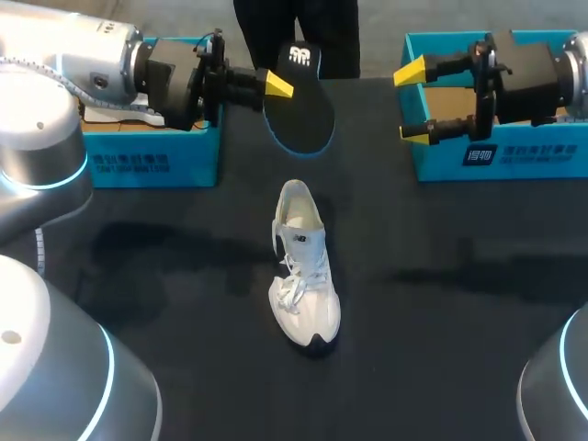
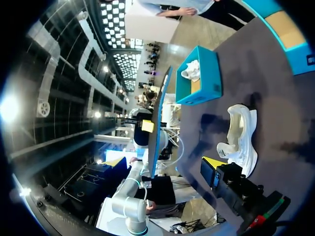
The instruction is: Take the shoe out of the shoebox, open the shoe tongue, remove and reinsert the insole, then place the shoe into the shoebox
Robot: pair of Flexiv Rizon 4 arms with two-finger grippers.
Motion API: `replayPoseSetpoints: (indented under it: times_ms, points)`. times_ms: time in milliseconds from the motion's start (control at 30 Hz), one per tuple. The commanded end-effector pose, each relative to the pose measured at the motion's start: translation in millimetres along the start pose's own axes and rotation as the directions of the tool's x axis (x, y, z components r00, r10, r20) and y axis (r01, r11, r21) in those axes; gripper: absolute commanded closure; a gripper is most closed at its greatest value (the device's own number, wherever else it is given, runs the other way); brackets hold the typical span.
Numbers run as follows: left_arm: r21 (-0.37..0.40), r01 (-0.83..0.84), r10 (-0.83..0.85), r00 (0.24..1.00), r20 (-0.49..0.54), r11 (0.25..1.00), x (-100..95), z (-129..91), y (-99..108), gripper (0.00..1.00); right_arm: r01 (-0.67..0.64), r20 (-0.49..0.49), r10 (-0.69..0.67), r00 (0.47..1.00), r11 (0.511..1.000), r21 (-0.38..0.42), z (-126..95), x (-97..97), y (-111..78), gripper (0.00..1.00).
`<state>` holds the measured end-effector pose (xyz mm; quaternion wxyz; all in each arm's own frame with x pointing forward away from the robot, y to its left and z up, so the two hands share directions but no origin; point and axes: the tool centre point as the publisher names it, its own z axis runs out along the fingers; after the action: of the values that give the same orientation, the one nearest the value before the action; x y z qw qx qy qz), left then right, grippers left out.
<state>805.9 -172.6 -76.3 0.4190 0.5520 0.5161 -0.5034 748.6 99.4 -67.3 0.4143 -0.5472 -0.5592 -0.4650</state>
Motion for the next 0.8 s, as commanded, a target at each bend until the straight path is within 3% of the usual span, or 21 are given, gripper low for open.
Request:
replayPoseSetpoints:
  times_ms: [33, 800]
  points:
    - [-0.013, -0.022, 0.022, 1.0, 0.015, 1.0, -0.2, 1.4, -3.7, 1.0, -0.003, -0.002, 0.003, 1.0, 1.0, 0.02, 13.8, -0.1, 8.2, 0.0]
    - [-0.027, -0.119, 0.121, 0.99, 0.072, 0.993, -9.9, 26.8, -2.4, 1.0, -0.015, -0.023, 0.017, 1.0, 0.995, 0.096, 59.7, 22.7, 15.0, 0.0]
